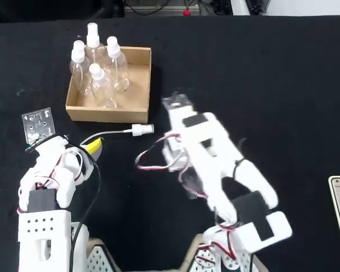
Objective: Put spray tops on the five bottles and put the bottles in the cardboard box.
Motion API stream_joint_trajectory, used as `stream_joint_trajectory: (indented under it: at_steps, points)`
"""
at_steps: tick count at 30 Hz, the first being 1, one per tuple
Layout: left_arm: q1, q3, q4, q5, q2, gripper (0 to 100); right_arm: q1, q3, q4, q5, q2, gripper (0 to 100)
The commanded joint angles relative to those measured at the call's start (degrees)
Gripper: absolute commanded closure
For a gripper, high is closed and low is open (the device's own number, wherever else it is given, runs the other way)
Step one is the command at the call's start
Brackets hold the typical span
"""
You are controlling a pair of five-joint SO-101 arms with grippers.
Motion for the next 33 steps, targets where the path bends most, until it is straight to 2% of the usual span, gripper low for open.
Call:
stream_joint_trajectory:
  at_steps: [1,4,8,12,18,23,28,33]
  points:
    - [-0.31,-0.66,-0.18,0.09,-0.79,69,-9.76,-5.85,2.2,-3.34,0.13,81.1]
    - [-0.66,-0.66,-0.18,0.09,-0.79,69,-17.76,-5.23,0.35,-4.75,0.22,79.2]
    - [-0.75,-0.66,-0.18,0.09,-0.79,70,-22.68,-4.53,-2.46,-5.01,0.22,79.0]
    - [-0.75,-0.66,-0.18,0.44,-0.79,70,-23.21,-6.2,-2.73,-5.1,0.22,78.3]
    - [-4.26,-0.92,-0.18,1.49,-0.79,70,-23.21,-9.19,2.11,-5.01,-0.31,62.0]
    - [-5.32,-0.75,-1.14,3.52,-0.79,69,-23.12,-17.01,8.7,-4.57,-0.31,61.6]
    - [-4.35,-0.57,-1.76,3.52,-0.35,69,-19.08,-28.0,17.76,-3.43,-0.31,61.6]
    - [1.27,0.22,-1.76,3.52,-0.26,69,-7.21,-37.85,25.58,1.85,-0.31,61.6]
